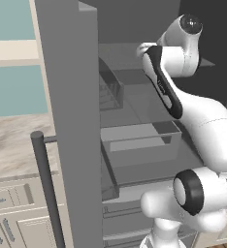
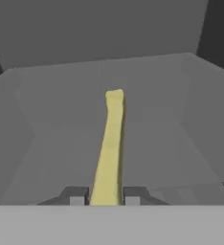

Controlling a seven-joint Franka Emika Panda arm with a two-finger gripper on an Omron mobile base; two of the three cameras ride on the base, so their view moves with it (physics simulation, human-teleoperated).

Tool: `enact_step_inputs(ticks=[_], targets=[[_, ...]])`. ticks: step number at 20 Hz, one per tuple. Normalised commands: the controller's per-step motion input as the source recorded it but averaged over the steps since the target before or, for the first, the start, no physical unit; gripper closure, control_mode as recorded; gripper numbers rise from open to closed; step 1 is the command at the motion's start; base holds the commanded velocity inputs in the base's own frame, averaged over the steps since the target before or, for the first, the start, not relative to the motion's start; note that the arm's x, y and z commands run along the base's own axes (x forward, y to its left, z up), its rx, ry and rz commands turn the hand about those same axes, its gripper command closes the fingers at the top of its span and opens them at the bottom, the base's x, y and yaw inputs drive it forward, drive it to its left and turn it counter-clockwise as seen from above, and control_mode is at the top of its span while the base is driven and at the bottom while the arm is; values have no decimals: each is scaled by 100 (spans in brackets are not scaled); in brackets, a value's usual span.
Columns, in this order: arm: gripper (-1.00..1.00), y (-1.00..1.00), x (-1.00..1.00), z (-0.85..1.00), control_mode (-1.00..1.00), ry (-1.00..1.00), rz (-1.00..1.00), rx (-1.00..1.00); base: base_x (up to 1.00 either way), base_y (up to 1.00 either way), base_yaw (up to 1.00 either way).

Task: Pick the egg and butter from the fridge and place them by the bowl for mixing.

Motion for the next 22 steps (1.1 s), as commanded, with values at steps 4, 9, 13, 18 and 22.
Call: enact_step_inputs(ticks=[4,9,13,18,22], targets=[[100,-8,-100,0,-100,7,-3,0,0,0,0],[100,0,-100,0,-100,6,0,0,0,0,0],[100,0,-100,-2,-100,14,0,0,0,0,0],[100,0,-100,-10,-100,21,1,-2,0,0,0],[100,0,-100,-10,-100,22,4,0,0,0,0]])
